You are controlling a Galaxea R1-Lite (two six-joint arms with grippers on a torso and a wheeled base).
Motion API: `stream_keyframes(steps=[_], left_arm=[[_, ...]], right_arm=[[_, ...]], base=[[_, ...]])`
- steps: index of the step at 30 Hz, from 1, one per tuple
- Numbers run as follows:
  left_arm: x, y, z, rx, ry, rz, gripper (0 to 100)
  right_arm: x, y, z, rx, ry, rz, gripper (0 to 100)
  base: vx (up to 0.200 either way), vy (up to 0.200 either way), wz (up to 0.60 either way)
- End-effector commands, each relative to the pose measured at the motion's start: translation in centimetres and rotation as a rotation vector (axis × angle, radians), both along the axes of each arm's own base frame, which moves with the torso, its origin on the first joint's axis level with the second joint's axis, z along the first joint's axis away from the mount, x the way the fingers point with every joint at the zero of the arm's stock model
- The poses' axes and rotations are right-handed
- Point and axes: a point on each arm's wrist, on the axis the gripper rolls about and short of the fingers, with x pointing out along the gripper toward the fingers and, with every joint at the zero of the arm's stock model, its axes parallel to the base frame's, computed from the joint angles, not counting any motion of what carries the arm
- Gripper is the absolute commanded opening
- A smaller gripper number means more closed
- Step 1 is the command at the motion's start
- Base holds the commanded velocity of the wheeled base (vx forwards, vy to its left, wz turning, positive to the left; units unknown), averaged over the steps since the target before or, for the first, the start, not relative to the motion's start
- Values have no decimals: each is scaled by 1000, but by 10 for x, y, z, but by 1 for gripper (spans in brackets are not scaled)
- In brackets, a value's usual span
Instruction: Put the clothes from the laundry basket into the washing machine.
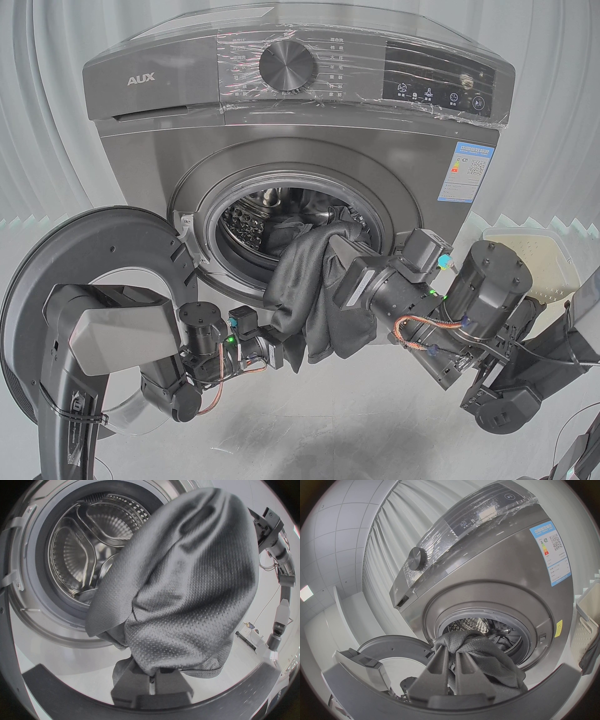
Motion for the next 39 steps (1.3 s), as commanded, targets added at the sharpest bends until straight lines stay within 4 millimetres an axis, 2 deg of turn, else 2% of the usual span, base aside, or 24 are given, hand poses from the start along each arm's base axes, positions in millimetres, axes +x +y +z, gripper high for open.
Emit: stream_keyframes(steps=[1, 4, 5, 6, 8, 10, 11, 13, 15, 19, 23, 27, 31, 38, 39], left_arm=[[-16, 11, 15, -1, -7, 2, 0], [-30, 20, 36, -13, -20, 1, 0], [-30, 20, 36, -13, -20, 0, 0], [-38, 28, 51, -32, -26, 6, 0], [-50, 37, 63, -40, -29, 0, 0], [-65, 44, 75, -46, -34, -16, 0], [-65, 44, 75, -46, -34, -16, 0], [-92, 55, 93, -64, -41, -83, 0], [-99, 57, 100, -76, -51, -120, 0], [-102, 58, 110, -93, -82, -131, 0], [-101, 63, 131, -135, -155, -122, 0], [-106, 62, 141, -174, -155, -136, 0], [-107, 60, 141, -181, -148, -144, 0], [-105, 56, 143, -186, -156, -151, 0], [-104, 56, 143, -188, -161, -146, 0]], right_arm=[[5, -2, -9, -25, 19, -14, 0], [6, -4, -12, -33, 26, -20, 0], [7, -4, -12, -35, 26, -22, 0], [10, -9, -15, -43, 34, -36, 0], [14, -11, -18, -52, 42, -48, 0], [16, -14, -24, -69, 56, -56, 0], [16, -14, -24, -69, 56, -56, 0], [20, -19, -36, -101, 85, -70, 0], [24, -19, -46, -123, 105, -80, 0], [25, -20, -58, -154, 132, -85, 0], [24, -21, -78, -185, 151, -81, 0], [28, -17, -93, -211, 165, -70, 0], [29, -10, -106, -227, 161, -45, 0], [28, -7, -114, -244, 135, -12, 0], [28, -8, -116, -249, 141, -11, 100]], base=[[0, 0, 0], [0, 0, 0], [0, 0, 0], [0, 0, 0], [0, 0, 0], [0, 0, 0], [0, 0, 0], [0, 0, 0], [0, 0, 0], [0, 0, 0], [0, 0, 0], [0, 0, 0], [0, 0, 0], [0, 0, 0], [0, 0, 0]])
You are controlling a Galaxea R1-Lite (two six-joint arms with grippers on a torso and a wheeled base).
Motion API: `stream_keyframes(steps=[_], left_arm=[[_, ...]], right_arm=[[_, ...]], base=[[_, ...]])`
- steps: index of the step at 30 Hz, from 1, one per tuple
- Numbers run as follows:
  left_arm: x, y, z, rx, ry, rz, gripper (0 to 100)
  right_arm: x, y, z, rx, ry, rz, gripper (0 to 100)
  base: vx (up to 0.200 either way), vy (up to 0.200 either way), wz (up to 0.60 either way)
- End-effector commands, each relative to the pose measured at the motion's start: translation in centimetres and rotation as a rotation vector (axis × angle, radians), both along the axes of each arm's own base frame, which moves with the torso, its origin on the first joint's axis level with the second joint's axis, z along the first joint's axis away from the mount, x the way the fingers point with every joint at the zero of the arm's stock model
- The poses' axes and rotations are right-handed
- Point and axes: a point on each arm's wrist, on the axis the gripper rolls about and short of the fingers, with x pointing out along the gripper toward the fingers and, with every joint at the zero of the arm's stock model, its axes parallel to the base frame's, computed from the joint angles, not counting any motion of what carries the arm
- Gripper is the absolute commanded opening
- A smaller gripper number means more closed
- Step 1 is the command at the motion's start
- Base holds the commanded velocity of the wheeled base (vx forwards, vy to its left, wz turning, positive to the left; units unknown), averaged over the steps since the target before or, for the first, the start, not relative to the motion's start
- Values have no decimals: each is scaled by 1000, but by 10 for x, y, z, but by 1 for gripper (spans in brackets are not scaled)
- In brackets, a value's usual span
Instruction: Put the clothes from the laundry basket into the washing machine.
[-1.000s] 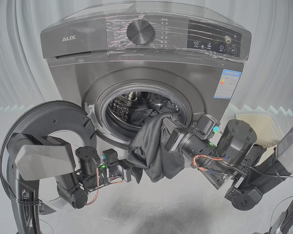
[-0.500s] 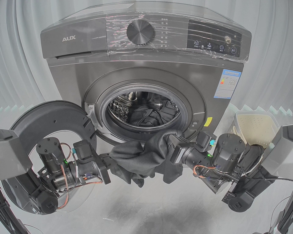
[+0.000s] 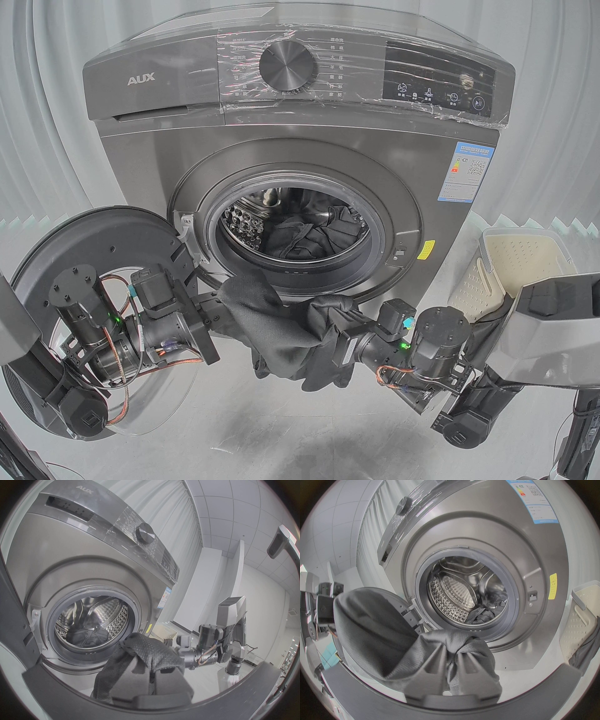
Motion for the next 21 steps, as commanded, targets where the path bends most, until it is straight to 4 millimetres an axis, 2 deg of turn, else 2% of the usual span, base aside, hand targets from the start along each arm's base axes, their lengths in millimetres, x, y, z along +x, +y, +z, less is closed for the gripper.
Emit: stream_keyframes(steps=[1, 14, 16, 21], left_arm=[[2, -2, 5, -13, -22, 5, 0], [11, -4, 13, -45, -48, 52, 0], [17, -5, 14, -52, -51, 91, 0], [28, -9, 13, -66, -56, 152, 0]], right_arm=[[0, 0, -14, -37, 33, 1, 100], [-13, -12, -39, -158, 111, 6, 100], [-14, -14, -45, -179, 128, 5, 100], [-29, -18, -59, -240, 183, 44, 100]], base=[[0, 0, 0], [0, 0, 0], [0, 0, 0], [0, 0, 0]])
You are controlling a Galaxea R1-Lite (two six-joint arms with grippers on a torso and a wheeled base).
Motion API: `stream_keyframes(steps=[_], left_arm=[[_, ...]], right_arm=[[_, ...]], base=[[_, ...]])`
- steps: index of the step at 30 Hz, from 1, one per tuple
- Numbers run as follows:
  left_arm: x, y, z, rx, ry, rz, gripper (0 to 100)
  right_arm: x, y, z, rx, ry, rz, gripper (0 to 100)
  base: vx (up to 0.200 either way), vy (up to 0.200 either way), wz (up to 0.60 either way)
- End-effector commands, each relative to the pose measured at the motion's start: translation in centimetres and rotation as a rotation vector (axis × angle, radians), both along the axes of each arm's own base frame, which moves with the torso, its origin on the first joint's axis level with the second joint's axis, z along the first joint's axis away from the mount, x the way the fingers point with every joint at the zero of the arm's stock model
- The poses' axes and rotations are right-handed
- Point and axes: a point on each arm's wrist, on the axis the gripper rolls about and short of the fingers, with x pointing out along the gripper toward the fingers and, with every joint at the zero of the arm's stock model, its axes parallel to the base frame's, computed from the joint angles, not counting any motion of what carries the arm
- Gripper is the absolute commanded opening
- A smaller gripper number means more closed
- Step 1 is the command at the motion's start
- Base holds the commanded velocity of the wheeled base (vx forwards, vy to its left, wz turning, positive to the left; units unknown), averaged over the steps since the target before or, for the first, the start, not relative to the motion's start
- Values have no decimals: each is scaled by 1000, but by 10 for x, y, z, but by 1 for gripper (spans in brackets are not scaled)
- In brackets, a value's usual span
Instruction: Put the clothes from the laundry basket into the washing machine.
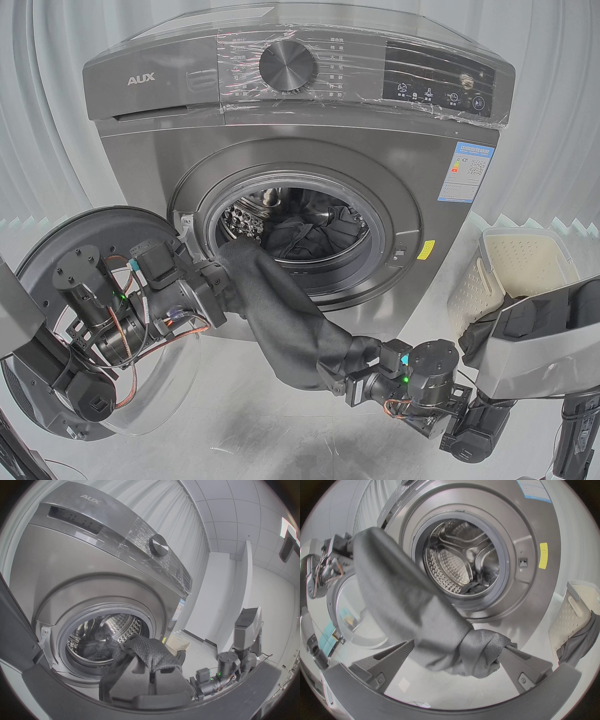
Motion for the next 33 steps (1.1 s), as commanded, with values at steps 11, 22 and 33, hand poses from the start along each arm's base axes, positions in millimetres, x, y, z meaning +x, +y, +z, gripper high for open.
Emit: stream_keyframes(steps=[11, 22, 33], left_arm=[[17, -5, -1, -21, -6, 79, 0], [22, -9, 0, -35, -14, 113, 0], [26, -19, 0, -48, -19, 151, 0]], right_arm=[[-46, -9, -36, -151, 161, 181, 100], [-54, 7, -26, -85, 145, 316, 100], [-14, 53, -7, 50, -34, 221, 100]], base=[[0, 0, 0], [0, 0, 0], [0, 0, 0]])
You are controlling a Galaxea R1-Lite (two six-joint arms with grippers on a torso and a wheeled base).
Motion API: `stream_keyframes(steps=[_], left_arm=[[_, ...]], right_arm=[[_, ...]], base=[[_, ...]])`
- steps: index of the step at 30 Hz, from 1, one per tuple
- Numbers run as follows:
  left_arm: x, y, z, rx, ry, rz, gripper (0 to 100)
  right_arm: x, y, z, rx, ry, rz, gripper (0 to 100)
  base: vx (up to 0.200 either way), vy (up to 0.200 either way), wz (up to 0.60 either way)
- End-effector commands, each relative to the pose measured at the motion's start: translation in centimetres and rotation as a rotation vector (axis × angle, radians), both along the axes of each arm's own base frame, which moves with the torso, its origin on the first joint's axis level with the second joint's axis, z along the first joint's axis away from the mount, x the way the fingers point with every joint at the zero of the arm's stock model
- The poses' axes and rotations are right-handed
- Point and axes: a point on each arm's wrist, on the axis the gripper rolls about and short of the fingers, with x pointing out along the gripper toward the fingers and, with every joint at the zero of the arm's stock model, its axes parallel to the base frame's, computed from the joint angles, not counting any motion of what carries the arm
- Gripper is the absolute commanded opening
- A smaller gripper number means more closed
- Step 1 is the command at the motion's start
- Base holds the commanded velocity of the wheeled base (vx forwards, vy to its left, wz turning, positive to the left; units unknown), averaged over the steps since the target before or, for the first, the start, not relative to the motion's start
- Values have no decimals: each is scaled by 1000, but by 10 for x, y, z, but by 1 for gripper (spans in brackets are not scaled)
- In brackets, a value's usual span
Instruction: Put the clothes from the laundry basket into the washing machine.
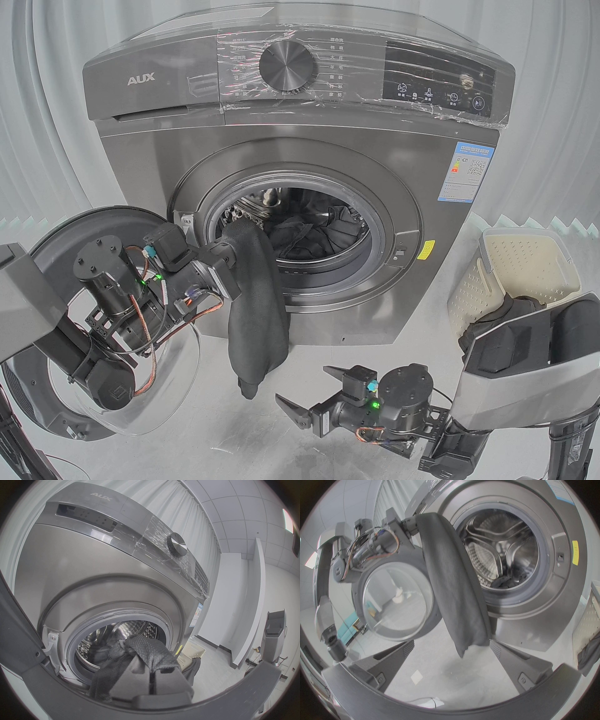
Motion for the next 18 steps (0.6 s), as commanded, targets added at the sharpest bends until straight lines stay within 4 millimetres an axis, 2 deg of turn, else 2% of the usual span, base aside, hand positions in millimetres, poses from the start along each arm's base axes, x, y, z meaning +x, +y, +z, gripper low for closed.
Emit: stream_keyframes(steps=[1, 7, 8, 13, 18], left_arm=[[2, -6, -1, -3, -1, -1, 0], [3, -7, 2, -11, -14, -1, 0], [2, -7, 2, -11, -13, 3, 0], [-1, -8, -1, 0, -2, -3, 0], [-1, -8, -2, 3, 2, -6, 0]], right_arm=[[15, 19, 3, 47, -47, -23, 100], [31, 27, -2, 65, -66, -27, 100], [49, 28, 0, 83, -84, -63, 100], [77, 28, 20, 148, -183, -114, 100], [80, 23, 35, 160, -228, -125, 100]], base=[[0, 0, 0], [0, 0, 0], [0, 0, 0], [0, 0, 0], [0, 0, 0]])
